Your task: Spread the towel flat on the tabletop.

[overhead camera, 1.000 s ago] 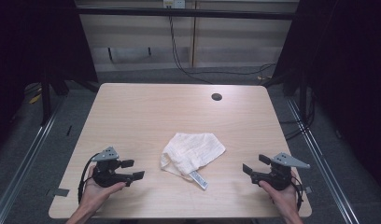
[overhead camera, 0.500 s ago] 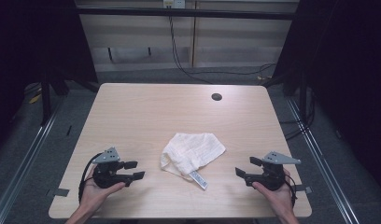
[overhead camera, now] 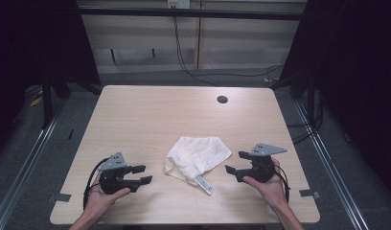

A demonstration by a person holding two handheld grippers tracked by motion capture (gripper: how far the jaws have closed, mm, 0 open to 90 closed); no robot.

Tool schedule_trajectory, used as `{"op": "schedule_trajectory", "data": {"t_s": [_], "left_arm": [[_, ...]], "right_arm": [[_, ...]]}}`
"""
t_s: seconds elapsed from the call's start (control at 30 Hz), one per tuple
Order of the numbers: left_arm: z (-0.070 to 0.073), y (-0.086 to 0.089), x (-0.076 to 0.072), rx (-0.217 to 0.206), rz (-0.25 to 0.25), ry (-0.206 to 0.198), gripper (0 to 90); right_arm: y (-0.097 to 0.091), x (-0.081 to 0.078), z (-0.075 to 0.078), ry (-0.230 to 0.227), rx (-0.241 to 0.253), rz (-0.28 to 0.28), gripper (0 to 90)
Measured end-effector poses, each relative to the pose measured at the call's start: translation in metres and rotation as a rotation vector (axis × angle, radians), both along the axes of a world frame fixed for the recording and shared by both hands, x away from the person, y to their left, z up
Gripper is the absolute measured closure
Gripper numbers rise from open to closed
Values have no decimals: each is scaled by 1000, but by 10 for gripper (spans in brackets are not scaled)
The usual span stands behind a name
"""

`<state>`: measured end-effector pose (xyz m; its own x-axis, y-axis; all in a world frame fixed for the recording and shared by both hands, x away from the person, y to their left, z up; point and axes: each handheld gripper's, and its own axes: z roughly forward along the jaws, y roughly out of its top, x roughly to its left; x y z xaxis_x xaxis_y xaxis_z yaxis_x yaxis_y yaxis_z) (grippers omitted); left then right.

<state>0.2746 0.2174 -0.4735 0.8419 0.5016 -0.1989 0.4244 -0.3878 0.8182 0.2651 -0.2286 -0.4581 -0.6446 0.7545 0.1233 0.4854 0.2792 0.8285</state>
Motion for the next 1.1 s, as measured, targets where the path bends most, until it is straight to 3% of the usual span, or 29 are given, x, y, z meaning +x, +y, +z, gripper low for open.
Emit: {"op": "schedule_trajectory", "data": {"t_s": [0.1, 0.17, 0.27, 0.47, 0.57, 0.63, 0.77, 0.93, 1.1], "left_arm": [[2, -1, -2, 6, -11, -1, 465], [2, -1, -1, 2, -5, 22, 397], [1, 0, 2, 15, 5, 64, 346], [1, 2, 2, 8, 18, 63, 295], [2, 1, 1, 28, 3, 47, 293], [2, 1, 1, 29, 24, 31, 302], [2, 2, 4, 23, 58, 46, 347], [3, 6, 3, 14, 66, 26, 374], [3, 8, 3, 15, 65, 22, 358]], "right_arm": [[5, 12, 4, -10, 37, -1, 227], [8, 20, 7, -28, 38, 1, 266], [13, 33, 7, 5, 39, 40, 270], [21, 50, 3, 38, 29, 93, 354], [28, 57, 4, 55, 20, 125, 378], [34, 63, 5, 61, 6, 144, 393], [45, 70, 4, 76, -14, 177, 396], [61, 81, -8, 95, -43, 210, 451], [71, 88, -22, 113, -50, 225, 433]]}}
